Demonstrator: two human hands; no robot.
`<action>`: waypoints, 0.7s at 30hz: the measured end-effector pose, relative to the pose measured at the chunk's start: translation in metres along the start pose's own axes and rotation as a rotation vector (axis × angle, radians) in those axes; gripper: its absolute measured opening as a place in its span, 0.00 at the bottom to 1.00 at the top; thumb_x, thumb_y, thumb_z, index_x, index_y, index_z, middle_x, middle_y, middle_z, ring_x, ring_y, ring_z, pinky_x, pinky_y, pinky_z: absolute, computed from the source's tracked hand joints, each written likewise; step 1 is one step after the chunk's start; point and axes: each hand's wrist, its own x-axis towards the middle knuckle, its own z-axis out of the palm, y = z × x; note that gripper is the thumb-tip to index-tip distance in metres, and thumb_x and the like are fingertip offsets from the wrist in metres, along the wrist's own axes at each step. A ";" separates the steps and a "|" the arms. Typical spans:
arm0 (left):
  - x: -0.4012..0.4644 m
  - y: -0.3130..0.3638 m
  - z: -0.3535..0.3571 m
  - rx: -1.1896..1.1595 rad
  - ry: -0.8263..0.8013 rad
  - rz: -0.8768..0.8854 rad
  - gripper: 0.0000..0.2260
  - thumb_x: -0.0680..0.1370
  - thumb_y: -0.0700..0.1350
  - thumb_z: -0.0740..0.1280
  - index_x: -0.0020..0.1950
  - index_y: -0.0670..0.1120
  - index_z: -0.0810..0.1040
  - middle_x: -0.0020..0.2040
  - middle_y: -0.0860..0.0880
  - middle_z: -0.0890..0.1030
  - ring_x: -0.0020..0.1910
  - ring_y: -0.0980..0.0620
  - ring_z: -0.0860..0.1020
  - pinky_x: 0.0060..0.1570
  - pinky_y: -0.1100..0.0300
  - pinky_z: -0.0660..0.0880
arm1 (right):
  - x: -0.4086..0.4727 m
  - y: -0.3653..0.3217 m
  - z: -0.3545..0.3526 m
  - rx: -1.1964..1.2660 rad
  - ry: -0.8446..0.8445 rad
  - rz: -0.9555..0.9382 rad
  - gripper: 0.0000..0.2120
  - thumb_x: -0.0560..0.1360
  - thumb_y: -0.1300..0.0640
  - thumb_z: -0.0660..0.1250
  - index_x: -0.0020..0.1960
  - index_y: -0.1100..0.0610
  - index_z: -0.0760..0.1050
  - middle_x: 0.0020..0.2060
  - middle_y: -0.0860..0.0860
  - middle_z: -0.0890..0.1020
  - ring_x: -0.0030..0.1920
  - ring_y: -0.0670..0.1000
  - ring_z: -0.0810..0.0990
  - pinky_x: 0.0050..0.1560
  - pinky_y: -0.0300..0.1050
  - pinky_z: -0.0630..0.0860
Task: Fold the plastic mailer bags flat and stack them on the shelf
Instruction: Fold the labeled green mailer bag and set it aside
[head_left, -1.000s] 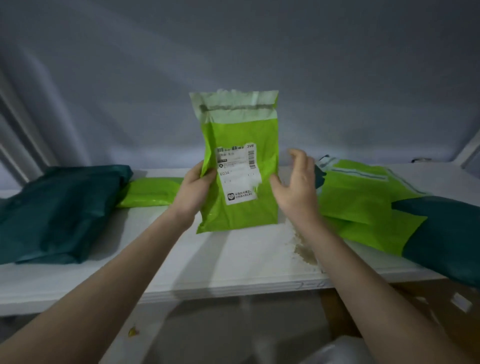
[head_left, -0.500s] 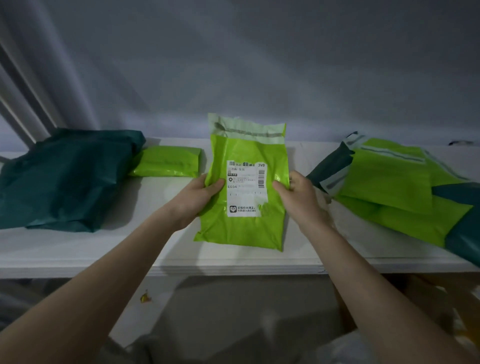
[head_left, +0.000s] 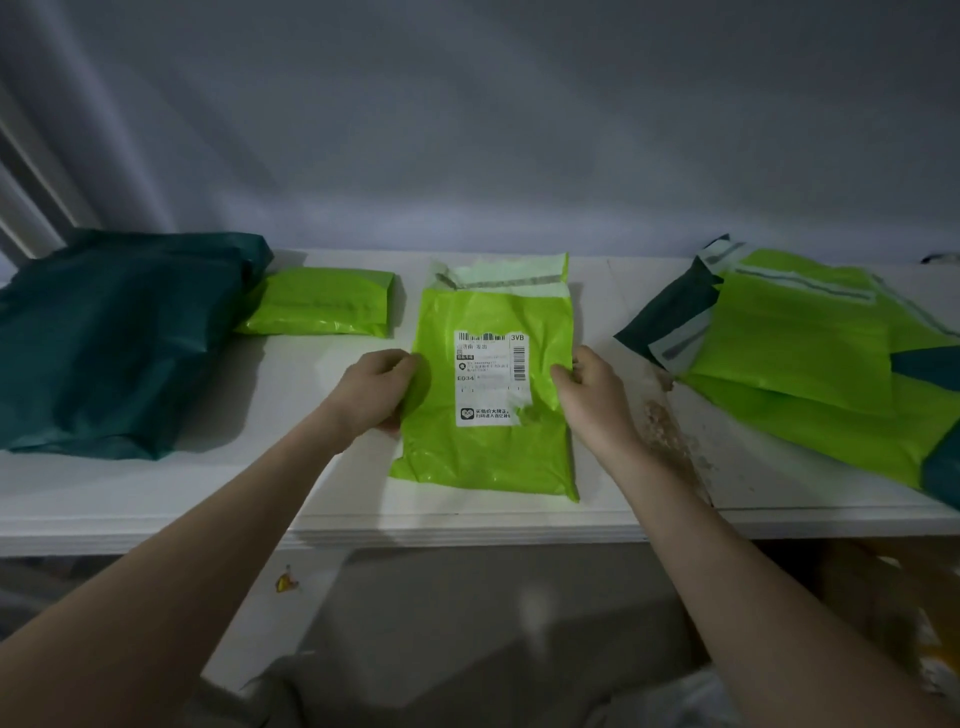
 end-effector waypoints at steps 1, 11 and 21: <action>0.000 -0.002 0.000 0.063 0.027 0.016 0.12 0.80 0.50 0.58 0.51 0.44 0.77 0.41 0.44 0.76 0.32 0.46 0.76 0.38 0.54 0.78 | 0.000 0.000 0.001 -0.003 -0.005 0.000 0.07 0.77 0.64 0.57 0.51 0.59 0.73 0.43 0.55 0.78 0.37 0.50 0.74 0.29 0.35 0.67; -0.008 -0.010 0.017 0.388 0.235 0.298 0.12 0.82 0.47 0.53 0.56 0.38 0.64 0.45 0.30 0.77 0.44 0.31 0.75 0.39 0.50 0.67 | 0.001 0.000 0.003 -0.034 0.090 -0.058 0.05 0.77 0.65 0.60 0.50 0.65 0.73 0.44 0.60 0.81 0.43 0.57 0.78 0.39 0.44 0.68; -0.002 -0.017 0.001 0.433 0.226 0.274 0.10 0.78 0.51 0.62 0.43 0.45 0.73 0.39 0.49 0.78 0.42 0.44 0.74 0.40 0.57 0.66 | 0.010 0.009 -0.003 -0.062 0.057 -0.041 0.07 0.72 0.65 0.65 0.40 0.70 0.74 0.37 0.65 0.80 0.36 0.60 0.76 0.36 0.43 0.65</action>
